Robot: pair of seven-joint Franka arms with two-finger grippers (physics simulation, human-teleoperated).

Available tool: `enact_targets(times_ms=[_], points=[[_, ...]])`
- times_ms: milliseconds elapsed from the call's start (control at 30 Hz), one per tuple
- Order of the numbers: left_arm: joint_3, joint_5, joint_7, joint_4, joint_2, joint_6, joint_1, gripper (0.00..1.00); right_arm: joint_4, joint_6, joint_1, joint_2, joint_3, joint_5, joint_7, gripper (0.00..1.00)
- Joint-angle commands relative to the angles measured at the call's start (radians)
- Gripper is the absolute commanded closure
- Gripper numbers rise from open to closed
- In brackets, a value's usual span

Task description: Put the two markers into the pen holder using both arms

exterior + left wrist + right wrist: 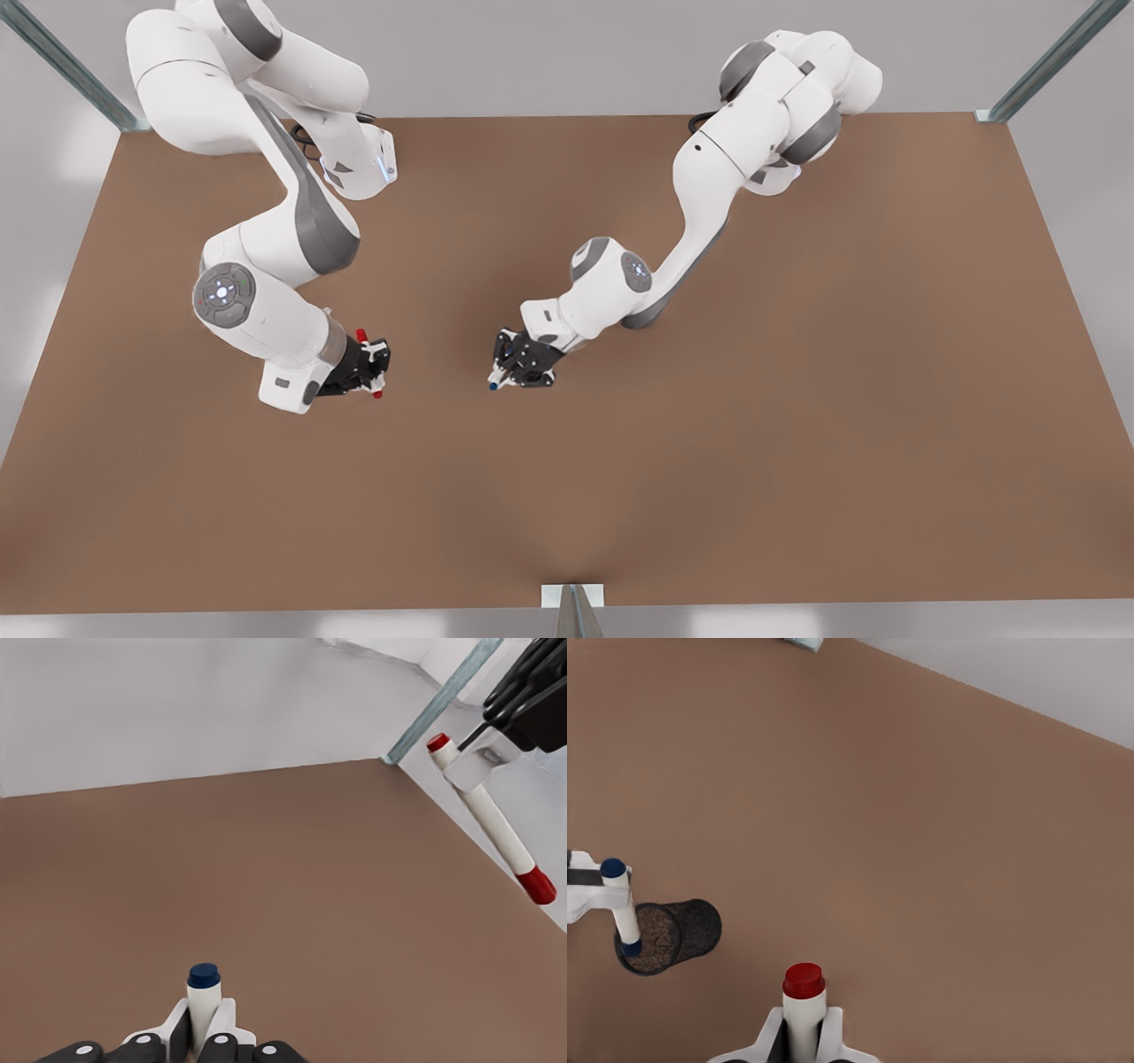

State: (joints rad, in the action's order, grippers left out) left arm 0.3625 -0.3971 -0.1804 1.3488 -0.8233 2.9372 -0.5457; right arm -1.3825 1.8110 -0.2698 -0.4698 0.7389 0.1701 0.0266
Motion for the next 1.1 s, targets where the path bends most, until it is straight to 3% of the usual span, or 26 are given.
enact_targets(times_ms=[0,233,700,733,767,867,933,1000,1067], points=[[-0.002,-0.011,-0.001,0.018,-0.002,0.188,-0.008,0.79,0.014,-0.038,0.029,0.0,0.004,0.008,-0.498,0.79],[-0.008,-0.014,0.001,0.125,-0.002,0.234,-0.013,0.79,0.069,-0.002,0.138,-0.039,0.002,0.008,-0.588,0.79],[-0.01,-0.008,-0.024,0.268,0.0,0.387,-0.039,0.79,0.077,0.041,0.188,-0.072,0.002,0.003,-0.614,0.79],[-0.01,-0.009,-0.022,0.274,0.003,0.39,-0.039,0.64,0.077,0.059,0.192,-0.076,0.002,0.002,-0.626,0.79],[-0.01,-0.008,-0.024,0.274,0.004,0.39,-0.037,0.0,0.076,0.064,0.192,-0.078,0.002,-0.026,-0.626,0.79],[-0.008,-0.011,-0.019,0.309,0.035,0.385,-0.03,0.0,0.072,0.123,0.195,-0.087,0.002,-0.026,-0.623,0.79],[-0.008,-0.006,-0.092,0.434,0.15,0.294,0.078,0.0,0.072,0.137,0.224,-0.098,0.002,-0.024,-0.623,0.79],[0.007,-0.008,-0.244,0.431,0.233,-0.001,0.279,0.0,0.071,0.208,0.244,-0.105,0.0,-0.026,-0.625,0.79],[0.121,-0.006,-0.434,0.365,0.254,-0.385,0.604,0.0,0.068,0.228,0.25,-0.113,-0.001,-0.027,-0.626,0.79]])
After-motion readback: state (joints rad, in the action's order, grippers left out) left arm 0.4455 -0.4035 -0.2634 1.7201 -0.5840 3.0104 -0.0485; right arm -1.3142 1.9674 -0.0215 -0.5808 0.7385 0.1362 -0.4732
